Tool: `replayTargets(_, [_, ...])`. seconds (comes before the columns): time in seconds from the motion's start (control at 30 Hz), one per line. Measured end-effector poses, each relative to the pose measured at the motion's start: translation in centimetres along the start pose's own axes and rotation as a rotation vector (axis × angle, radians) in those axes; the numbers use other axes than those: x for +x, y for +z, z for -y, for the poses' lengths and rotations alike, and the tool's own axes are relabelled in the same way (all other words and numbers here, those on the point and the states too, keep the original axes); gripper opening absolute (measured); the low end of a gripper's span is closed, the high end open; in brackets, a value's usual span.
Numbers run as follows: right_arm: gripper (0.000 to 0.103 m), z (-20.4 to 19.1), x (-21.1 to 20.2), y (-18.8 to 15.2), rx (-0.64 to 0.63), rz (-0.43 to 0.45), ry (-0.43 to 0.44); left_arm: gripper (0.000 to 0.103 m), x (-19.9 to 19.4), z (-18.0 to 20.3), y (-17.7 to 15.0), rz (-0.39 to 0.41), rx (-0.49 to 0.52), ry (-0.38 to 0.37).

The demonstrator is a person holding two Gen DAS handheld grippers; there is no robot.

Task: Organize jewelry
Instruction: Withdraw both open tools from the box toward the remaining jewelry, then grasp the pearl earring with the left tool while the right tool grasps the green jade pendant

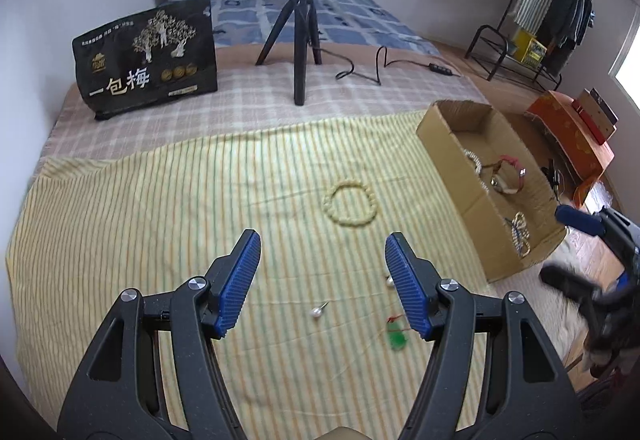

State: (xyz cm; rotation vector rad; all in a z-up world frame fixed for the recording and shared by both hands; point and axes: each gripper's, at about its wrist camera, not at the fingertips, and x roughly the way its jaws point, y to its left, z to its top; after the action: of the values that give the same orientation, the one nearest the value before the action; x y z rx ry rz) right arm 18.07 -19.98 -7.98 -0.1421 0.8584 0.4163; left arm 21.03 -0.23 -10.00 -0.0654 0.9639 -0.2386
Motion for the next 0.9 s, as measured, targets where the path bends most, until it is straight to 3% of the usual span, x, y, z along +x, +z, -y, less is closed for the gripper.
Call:
replayTargets(0.07, [0.080,-1.5,0.7,-0.7,-0.033,-0.034,0.026,0.064,0.0,-0.3,-0.5,-0.013,0.009,-0.003])
replayTargets(0.27, [0.078,-4.3,3.4,-2.6,-0.046,-0.141,0.122,0.044,0.8,-1.2,-2.0,-0.076,-0.010,-0.050])
replayTargets(0.53, [0.049,-5.9,6.7,-4.2,-0.017,-0.254,0.181,0.023,2.9,-0.7,-4.2,-0.188,0.008,-0.109])
replayTargets(0.77, [0.036,-6.1,8.7,-4.8,0.025,-0.290,0.196,0.022,5.1,-0.3,-5.3,-0.243,0.050,-0.077])
replayTargets(0.9, [0.035,-6.0,9.3,-4.8,0.044,-0.297,0.186,0.017,5.9,-0.2,-5.5,-0.262,0.070,-0.066])
